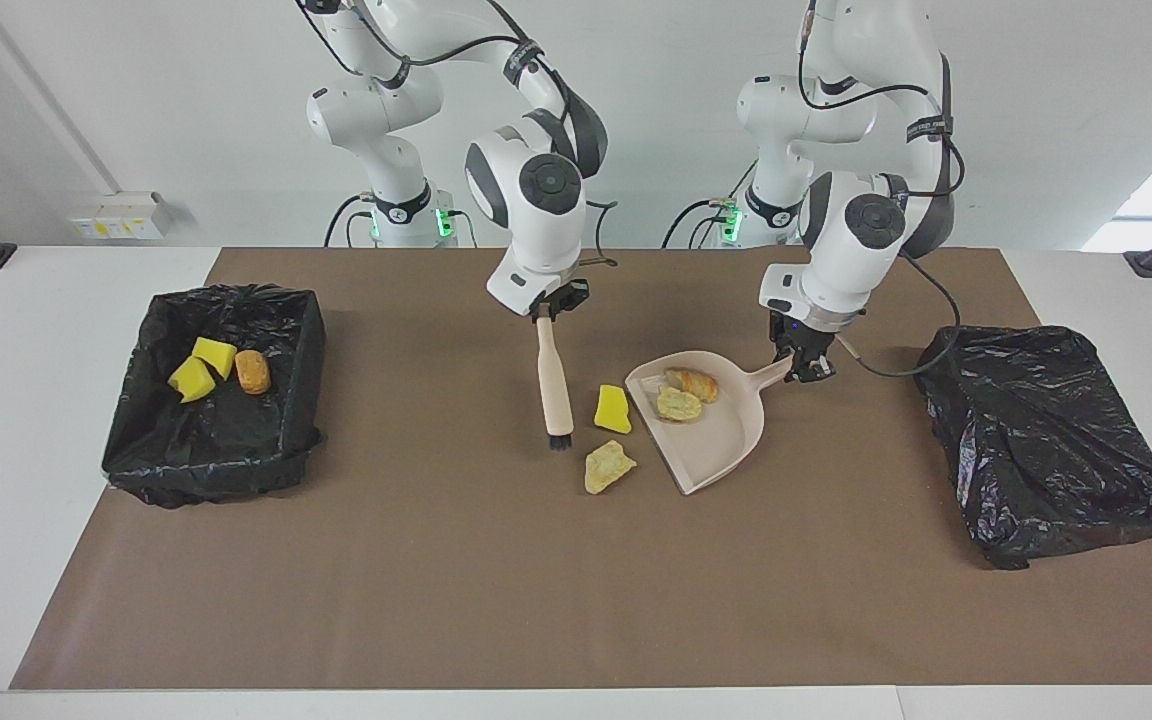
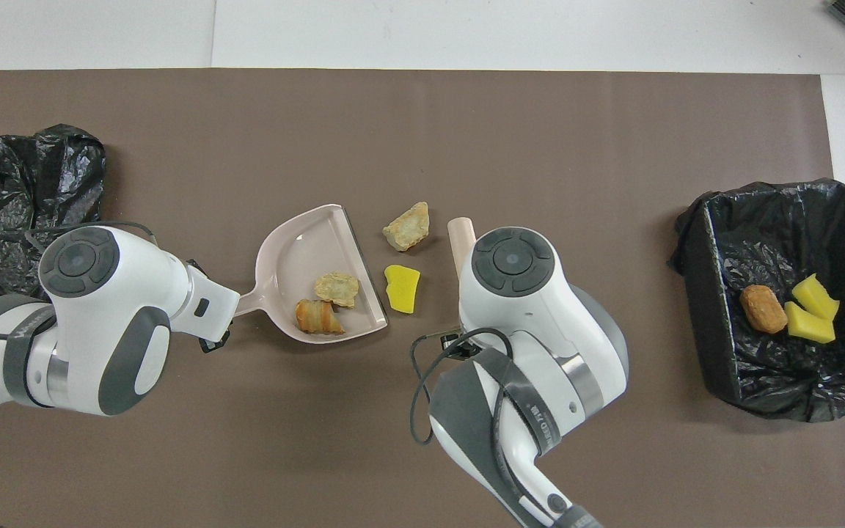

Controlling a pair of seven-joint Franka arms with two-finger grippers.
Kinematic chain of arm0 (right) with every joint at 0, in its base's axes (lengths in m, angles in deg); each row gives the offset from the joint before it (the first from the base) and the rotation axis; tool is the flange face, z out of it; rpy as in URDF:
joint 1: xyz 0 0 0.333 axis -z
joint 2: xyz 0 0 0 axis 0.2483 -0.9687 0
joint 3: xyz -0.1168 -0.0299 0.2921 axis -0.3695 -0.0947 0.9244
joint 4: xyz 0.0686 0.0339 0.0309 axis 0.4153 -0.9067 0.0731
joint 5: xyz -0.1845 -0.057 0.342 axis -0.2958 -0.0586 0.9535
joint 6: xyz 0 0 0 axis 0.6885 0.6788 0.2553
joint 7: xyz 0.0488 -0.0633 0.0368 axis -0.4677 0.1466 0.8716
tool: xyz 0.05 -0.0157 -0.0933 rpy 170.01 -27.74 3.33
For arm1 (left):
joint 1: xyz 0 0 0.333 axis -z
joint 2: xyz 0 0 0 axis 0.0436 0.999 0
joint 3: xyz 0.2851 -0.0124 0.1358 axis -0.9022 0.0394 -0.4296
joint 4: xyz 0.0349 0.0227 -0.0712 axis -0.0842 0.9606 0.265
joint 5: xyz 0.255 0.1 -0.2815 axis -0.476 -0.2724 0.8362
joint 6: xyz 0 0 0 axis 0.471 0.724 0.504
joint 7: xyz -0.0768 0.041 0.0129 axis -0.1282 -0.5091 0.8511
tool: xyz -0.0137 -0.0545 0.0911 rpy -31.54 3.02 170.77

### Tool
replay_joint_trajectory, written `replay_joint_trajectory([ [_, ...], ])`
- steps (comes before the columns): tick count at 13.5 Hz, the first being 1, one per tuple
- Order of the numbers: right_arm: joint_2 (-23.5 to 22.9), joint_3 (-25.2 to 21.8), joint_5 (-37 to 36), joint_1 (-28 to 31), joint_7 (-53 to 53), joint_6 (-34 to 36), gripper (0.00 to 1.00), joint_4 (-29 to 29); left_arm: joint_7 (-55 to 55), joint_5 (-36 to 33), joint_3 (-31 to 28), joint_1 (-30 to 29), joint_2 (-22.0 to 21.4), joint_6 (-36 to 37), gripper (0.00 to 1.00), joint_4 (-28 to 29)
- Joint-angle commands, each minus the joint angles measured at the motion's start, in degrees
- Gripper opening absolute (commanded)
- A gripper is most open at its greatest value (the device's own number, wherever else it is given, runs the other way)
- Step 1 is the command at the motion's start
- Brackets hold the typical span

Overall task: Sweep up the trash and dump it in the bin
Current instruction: 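Sweep the yellow sponge pieces into the dustpan with the right gripper's brush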

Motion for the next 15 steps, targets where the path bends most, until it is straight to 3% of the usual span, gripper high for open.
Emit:
replay_joint_trajectory([
  [1,-2.37,0.76,-4.46,2.57,5.46,-3.73,0.0,0.39,0.87,0.36,-0.26,-0.12,-0.22,-0.4,0.0,0.08],
  [6,-7.12,1.54,-2.64,1.34,5.47,-5.67,0.0,3.21,0.52,0.36,-0.26,0.15,-0.31,-0.31,0.0,0.08],
  [9,-8.0,5.06,0.34,-0.14,4.68,-8.04,0.0,3.3,0.26,0.36,-0.26,0.23,-0.31,-0.23,0.0,0.08],
  [15,-9.15,5.07,23.01,-5.95,3.89,-15.87,0.0,3.03,0.26,0.36,-0.26,0.15,-0.31,-0.23,0.0,0.08],
])
